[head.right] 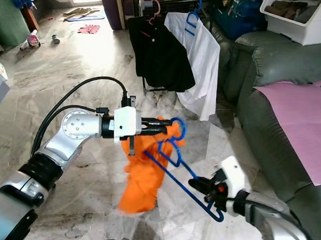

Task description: Hang hanger

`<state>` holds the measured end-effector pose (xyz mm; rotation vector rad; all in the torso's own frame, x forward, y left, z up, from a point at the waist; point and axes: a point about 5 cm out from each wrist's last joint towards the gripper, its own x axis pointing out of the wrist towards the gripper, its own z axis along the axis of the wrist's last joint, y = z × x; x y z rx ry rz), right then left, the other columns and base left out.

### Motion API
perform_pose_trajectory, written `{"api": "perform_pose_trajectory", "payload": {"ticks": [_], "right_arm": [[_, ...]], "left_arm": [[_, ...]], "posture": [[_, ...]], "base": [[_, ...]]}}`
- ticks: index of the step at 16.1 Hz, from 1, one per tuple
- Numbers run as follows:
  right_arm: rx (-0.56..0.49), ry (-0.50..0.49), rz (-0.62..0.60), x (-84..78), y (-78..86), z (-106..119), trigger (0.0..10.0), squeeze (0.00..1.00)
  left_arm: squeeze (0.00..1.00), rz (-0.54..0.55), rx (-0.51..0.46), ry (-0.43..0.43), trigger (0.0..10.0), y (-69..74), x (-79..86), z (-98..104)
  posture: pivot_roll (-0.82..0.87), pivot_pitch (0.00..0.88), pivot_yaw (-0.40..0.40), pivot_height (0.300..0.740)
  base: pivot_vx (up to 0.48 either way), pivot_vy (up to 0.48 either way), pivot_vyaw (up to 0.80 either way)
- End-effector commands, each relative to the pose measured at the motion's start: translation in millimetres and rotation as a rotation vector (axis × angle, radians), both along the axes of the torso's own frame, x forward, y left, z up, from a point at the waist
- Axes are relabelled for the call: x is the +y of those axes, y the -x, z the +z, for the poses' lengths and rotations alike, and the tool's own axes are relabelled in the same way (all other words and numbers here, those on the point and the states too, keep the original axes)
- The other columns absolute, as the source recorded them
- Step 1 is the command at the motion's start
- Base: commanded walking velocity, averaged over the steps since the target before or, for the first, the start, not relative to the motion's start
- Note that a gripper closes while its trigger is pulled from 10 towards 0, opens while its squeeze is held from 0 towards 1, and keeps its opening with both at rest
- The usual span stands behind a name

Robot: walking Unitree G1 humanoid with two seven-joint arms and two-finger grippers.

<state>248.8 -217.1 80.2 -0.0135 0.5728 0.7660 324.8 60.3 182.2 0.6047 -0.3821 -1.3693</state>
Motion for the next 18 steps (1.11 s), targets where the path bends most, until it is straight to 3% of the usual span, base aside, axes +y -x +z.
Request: {"api": "perform_pose_trajectory", "payload": {"ticks": [1,3,5,6,8,10,15,18], "right_arm": [[-0.071,0.044,0.033,7.3,-7.2,10,10.0,0.00],[-0.129,0.118,0.036,9.6,-13.5,14,10.0,0.00],[-0.108,0.126,0.137,18.7,-4.2,12,10.0,0.00],[-0.058,0.155,0.186,16.6,7.9,3,10.0,0.00],[-0.012,0.199,0.177,6.3,20.2,-7,10.0,0.00],[0.028,0.228,0.099,-11.4,27.7,-15,10.0,0.00],[0.127,0.257,0.041,-34.9,50.9,-30,10.0,0.00],[0.132,0.338,-0.078,-60.1,47.9,-31,10.0,0.00]], "left_arm": [[0.00,0.011,-0.006,-0.037,10.0,-0.1,6.0,-5],[0.00,0.081,-0.042,-0.124,10.0,-5.9,14.8,-15],[0.00,0.185,-0.007,-0.122,10.0,-11.5,23.9,-24],[0.00,0.252,0.027,-0.084,10.0,-12.1,26.4,-26],[0.00,0.399,0.087,0.029,10.0,-19.0,31.0,-26],[0.00,0.606,0.093,0.144,10.0,-35.2,47.6,-19],[0.00,0.797,0.104,0.273,10.0,-53.3,74.0,5],[0.00,0.789,0.038,0.253,10.0,-50.8,75.4,9]], "posture": [[-0.06,0.075,0.077,0.740],[-0.06,0.075,0.077,0.740],[-0.07,0.078,0.087,0.740],[-0.08,0.079,0.086,0.740],[-0.08,0.078,0.078,0.740],[-0.09,0.079,0.070,0.740],[-0.09,0.078,0.068,0.740],[-0.10,0.077,0.068,0.740]], "base": [[0.000,0.000,0.00],[0.000,0.000,0.00],[0.000,0.000,0.00],[0.000,0.000,0.00],[0.000,0.000,0.00],[0.000,0.000,0.00],[0.000,0.000,0.00],[0.000,0.000,0.00]]}}
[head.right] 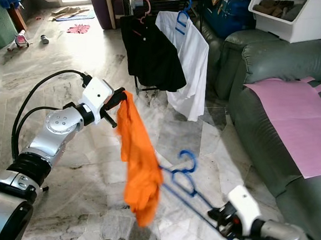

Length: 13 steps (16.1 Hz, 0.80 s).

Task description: Hang hanger

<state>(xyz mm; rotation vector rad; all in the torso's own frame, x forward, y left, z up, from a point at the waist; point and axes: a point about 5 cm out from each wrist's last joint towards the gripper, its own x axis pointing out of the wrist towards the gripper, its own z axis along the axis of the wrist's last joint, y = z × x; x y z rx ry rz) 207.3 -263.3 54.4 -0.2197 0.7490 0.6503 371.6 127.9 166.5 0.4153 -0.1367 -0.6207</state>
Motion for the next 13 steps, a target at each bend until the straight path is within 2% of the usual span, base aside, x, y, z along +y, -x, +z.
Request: {"api": "perform_pose_trajectory", "payload": {"ticks": [1,2,3,4,6,8,10,11,13], "right_arm": [[0.032,0.088,-0.081,-22.5,2.6,-2,10.0,0.00],[0.015,0.101,-0.121,-32.8,-1.9,4,10.0,0.00],[0.015,0.101,-0.121,-32.8,-1.9,4,10.0,0.00],[-0.026,0.108,-0.157,-44.4,-10.0,14,10.0,0.00],[-0.104,0.152,-0.255,-60.4,-27.3,26,10.0,0.00],[-0.121,0.178,-0.286,-64.1,-32.1,28,10.0,0.00],[-0.170,0.229,-0.420,-74.6,-39.9,27,10.0,0.00],[-0.219,0.217,-0.499,-76.7,-46.5,28,10.0,0.00],[-0.306,0.138,-0.692,-75.5,-62.4,32,10.0,0.00]], "left_arm": [[0.00,0.018,-0.127,-0.027,10.0,-1.4,8.2,23],[0.00,-0.004,-0.146,-0.084,10.0,2.2,9.3,18],[0.00,-0.004,-0.146,-0.084,10.0,2.2,9.3,18],[0.00,-0.066,-0.184,-0.163,10.0,9.4,8.4,13],[0.00,-0.128,-0.206,-0.182,10.0,16.4,1.2,11],[0.00,-0.155,-0.224,-0.182,10.0,19.7,-4.1,11],[0.00,-0.176,-0.258,-0.144,10.0,24.0,-10.7,16],[0.00,-0.192,-0.275,-0.100,10.0,28.3,-17.6,19],[0.00,-0.256,-0.325,-0.014,10.0,43.5,-42.1,24]], "posture": [[-0.10,0.076,0.068,0.740],[-0.10,0.077,0.067,0.740],[-0.10,0.077,0.067,0.740],[-0.10,0.077,0.065,0.740],[-0.10,0.077,0.065,0.740],[-0.09,0.074,0.061,0.740],[-0.09,0.076,0.060,0.740],[-0.09,0.076,0.061,0.740],[-0.09,0.076,0.064,0.740]], "base": [[0.000,0.000,0.00],[0.000,0.000,0.00],[0.000,0.000,0.00],[0.000,0.000,0.00],[0.000,0.000,0.00],[0.000,0.000,0.00],[0.000,0.000,0.00],[0.000,0.000,0.00],[0.000,0.000,0.00]]}}
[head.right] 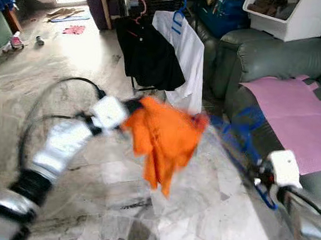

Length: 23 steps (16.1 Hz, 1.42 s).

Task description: Hang hanger

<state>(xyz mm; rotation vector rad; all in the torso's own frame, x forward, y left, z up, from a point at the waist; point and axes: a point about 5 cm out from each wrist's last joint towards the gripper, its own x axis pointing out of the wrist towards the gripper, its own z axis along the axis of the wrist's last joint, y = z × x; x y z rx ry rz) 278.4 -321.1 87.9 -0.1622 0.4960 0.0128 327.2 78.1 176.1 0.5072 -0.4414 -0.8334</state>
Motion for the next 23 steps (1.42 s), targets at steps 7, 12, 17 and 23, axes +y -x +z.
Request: {"api": "perform_pose_trajectory", "payload": {"ticks": [7,12,17,23], "right_arm": [[-0.421,-0.573,-0.343,60.4,-66.3,56,10.0,0.00],[-0.566,-1.022,-0.296,122.6,-94.7,117,10.0,0.00],[-0.486,-1.015,0.253,182.0,-75.6,137,10.0,0.00],[-0.475,-0.976,0.247,179.4,-62.3,128,10.0,0.00]], "left_arm": [[0.00,-0.299,0.076,0.061,10.0,56.9,-65.8,-14],[0.00,-0.337,0.140,-0.036,10.0,70.2,-67.5,-35],[0.00,-0.121,0.139,-0.186,10.0,43.2,-46.7,-57],[0.00,-0.036,0.167,-0.177,10.0,30.7,-31.8,-61]], "posture": [[-0.08,0.073,0.065,0.740],[-0.07,0.071,0.062,0.740],[-0.07,0.064,0.046,0.740],[-0.08,0.068,0.047,0.740]], "base": [[0.000,0.000,0.00],[0.000,0.000,0.00],[0.000,0.000,0.00],[0.000,0.000,0.00]]}}
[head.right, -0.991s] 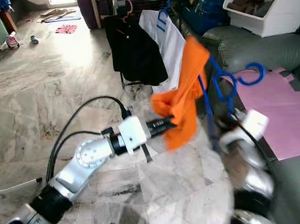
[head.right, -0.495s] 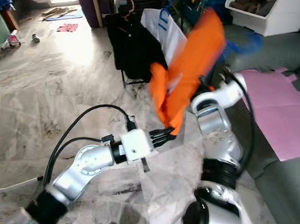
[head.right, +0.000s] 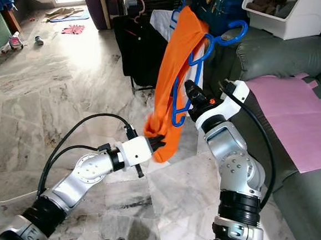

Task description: Hang hanger

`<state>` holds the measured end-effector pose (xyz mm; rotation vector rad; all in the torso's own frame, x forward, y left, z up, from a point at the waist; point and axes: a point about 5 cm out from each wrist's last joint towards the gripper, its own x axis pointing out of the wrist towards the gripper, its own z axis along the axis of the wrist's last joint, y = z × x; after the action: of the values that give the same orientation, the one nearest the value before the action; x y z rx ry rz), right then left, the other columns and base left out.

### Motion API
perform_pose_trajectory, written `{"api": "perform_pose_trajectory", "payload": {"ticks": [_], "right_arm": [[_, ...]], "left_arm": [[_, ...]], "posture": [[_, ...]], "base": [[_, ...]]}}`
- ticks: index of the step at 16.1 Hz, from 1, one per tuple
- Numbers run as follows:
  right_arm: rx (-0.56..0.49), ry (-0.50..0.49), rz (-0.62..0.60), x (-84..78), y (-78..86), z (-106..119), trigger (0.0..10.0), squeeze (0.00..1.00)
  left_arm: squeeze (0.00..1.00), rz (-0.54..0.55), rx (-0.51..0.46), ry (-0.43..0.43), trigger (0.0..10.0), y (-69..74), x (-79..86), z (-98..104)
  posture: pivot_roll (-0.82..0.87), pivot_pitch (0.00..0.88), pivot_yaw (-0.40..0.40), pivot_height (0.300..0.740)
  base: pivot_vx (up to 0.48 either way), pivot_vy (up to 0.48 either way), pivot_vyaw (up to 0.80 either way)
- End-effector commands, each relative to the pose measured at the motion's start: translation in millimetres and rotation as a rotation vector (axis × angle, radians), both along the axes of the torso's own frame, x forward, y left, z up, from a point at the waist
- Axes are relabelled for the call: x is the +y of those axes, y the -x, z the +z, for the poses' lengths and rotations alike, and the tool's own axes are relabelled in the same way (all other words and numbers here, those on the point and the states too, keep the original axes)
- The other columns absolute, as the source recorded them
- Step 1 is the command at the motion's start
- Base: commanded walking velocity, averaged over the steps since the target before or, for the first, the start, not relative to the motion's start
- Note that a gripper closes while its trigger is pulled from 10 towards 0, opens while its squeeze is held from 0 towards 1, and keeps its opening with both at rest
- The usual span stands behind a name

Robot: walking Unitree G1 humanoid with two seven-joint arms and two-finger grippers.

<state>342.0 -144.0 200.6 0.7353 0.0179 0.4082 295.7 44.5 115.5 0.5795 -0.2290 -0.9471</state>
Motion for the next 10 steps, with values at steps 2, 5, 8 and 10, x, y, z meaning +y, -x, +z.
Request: {"api": "perform_pose_trajectory", "payload": {"ticks": [2,5,8,10], "right_arm": [[-0.070,0.001,0.008,2.4,1.3,15.6,10.0,0.00],[-0.070,0.001,0.008,2.4,1.3,15.6,10.0,0.00],[-0.070,0.001,0.008,2.4,1.3,15.6,10.0,0.00],[-0.070,0.001,0.008,2.4,1.3,15.6,10.0,0.00]], "left_arm": [[0.00,0.002,-0.001,-0.010,10.0,-0.8,1.7,-0.5],[0.00,0.002,-0.001,-0.010,10.0,-0.8,1.7,-0.5],[0.00,0.002,-0.001,-0.010,10.0,-0.8,1.7,-0.5],[0.00,0.002,-0.001,-0.010,10.0,-0.8,1.7,-0.5]], "posture": [[-0.08,0.068,0.047,0.740],[-0.08,0.068,0.047,0.740],[-0.08,0.068,0.047,0.740],[-0.08,0.068,0.047,0.740]], "base": [[0.000,0.000,0.00],[0.000,0.000,0.00],[0.000,0.000,0.00],[0.000,0.000,0.00]]}}
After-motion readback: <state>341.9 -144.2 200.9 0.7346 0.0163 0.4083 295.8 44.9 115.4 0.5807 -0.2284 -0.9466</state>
